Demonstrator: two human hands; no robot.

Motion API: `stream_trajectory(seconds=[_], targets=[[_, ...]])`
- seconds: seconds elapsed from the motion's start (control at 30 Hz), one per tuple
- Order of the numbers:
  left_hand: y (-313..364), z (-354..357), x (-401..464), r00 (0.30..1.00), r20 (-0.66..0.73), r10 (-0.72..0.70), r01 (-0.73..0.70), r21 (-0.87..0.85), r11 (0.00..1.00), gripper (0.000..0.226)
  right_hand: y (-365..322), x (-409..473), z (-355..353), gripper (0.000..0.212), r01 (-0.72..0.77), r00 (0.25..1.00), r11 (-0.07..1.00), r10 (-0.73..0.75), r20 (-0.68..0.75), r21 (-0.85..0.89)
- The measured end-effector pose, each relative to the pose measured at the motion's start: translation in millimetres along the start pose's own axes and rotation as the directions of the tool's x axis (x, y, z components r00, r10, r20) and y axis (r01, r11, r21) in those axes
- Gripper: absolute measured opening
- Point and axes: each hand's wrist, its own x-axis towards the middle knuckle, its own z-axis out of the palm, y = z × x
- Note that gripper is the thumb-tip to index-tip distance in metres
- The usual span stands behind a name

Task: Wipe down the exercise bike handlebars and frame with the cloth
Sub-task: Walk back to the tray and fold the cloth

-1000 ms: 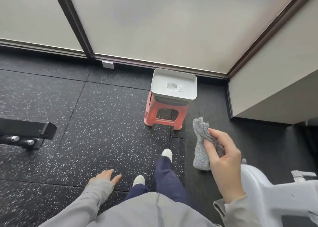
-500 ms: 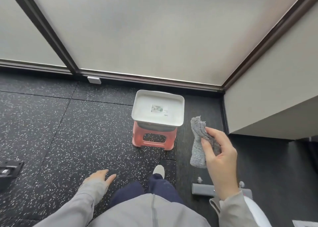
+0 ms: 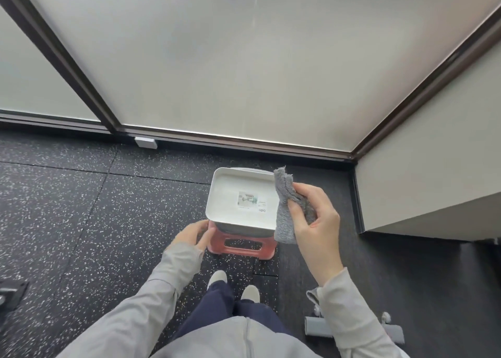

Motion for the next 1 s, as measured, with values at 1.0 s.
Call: stream_trajectory(seconds=[1.0], targets=[[128, -18, 40, 0.930, 0.133, 0.342, -0.105, -0.795, 0.597, 0.030, -8, 48, 52, 0.031, -0.213, 0.977, 0.912, 0.195, 0.089, 0.350]])
